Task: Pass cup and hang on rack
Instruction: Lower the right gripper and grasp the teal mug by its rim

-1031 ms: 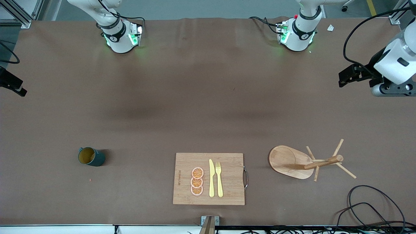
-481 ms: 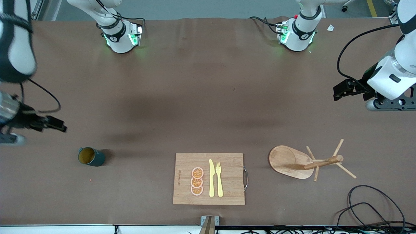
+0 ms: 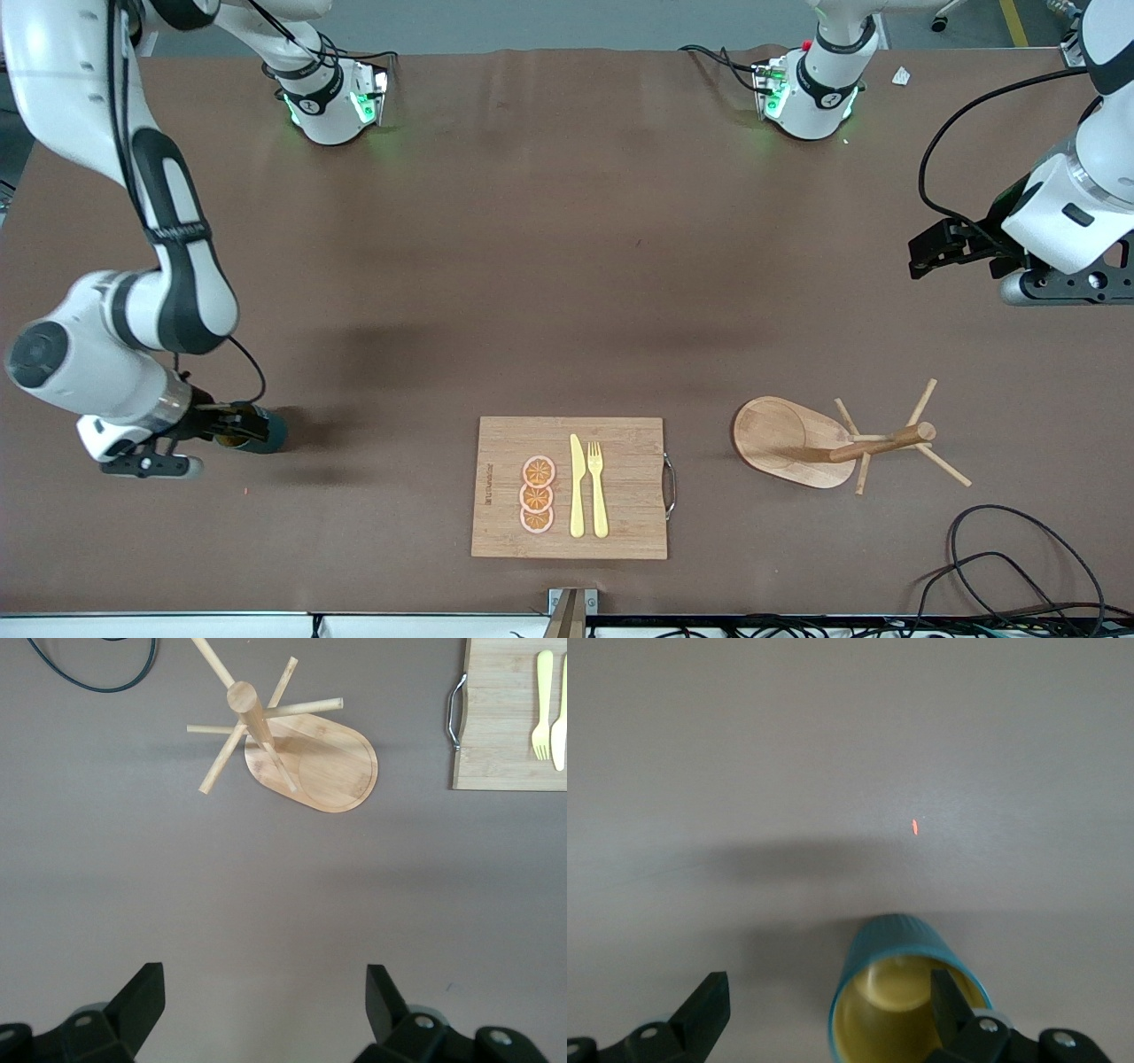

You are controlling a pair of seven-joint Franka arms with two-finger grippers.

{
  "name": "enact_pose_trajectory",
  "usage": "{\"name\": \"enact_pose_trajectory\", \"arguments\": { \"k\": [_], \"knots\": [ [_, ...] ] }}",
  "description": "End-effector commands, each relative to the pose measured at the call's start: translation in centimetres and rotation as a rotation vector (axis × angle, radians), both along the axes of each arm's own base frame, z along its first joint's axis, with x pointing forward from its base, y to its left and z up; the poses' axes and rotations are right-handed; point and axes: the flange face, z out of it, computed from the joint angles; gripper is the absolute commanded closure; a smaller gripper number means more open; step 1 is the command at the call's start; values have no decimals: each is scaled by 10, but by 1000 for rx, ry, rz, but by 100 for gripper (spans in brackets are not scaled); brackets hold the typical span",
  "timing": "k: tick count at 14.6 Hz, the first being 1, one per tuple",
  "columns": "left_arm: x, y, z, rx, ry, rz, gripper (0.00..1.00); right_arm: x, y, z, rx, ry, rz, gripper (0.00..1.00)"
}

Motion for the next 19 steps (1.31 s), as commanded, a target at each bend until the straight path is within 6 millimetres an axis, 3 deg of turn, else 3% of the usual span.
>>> {"name": "enact_pose_trajectory", "arguments": {
  "k": [1, 2, 4, 7, 8, 10, 11, 14, 16, 17, 19],
  "knots": [
    [4, 0, 5, -6, -16, -7, 0, 3, 3, -30, -4, 3, 1, 0],
    [4, 0, 5, -5, -17, -7, 0, 3, 7, -33, -8, 9, 11, 11],
    [4, 0, 4, -5, -15, -7, 0, 1, 11, -34, -14, 27, 27, 43],
    [4, 0, 4, -5, -17, -7, 0, 0, 6, -32, -13, 35, 21, 44],
    [4, 1, 5, -5, -18, -6, 0, -1, 5, -33, -10, 51, 20, 51],
    [5, 2, 3, -5, -16, -4, 0, -3, 9, -31, -8, 70, 24, 84],
    [7, 1, 2, -8, -18, -4, 0, -3, 10, -29, -8, 74, 28, 95],
    [7, 1, 1, -8, -16, -4, 0, -5, 18, -18, -5, 103, 45, 99],
    [8, 1, 0, -8, -16, -6, 0, -3, 40, -2, -5, 135, 133, 99],
    [8, 1, 0, -8, -16, -6, 0, -4, 49, 17, -5, 141, 233, 99],
    [8, 2, 0, -9, -22, -4, 0, -11, 86, 38, 2, 154, 336, 99]
  ]
}}
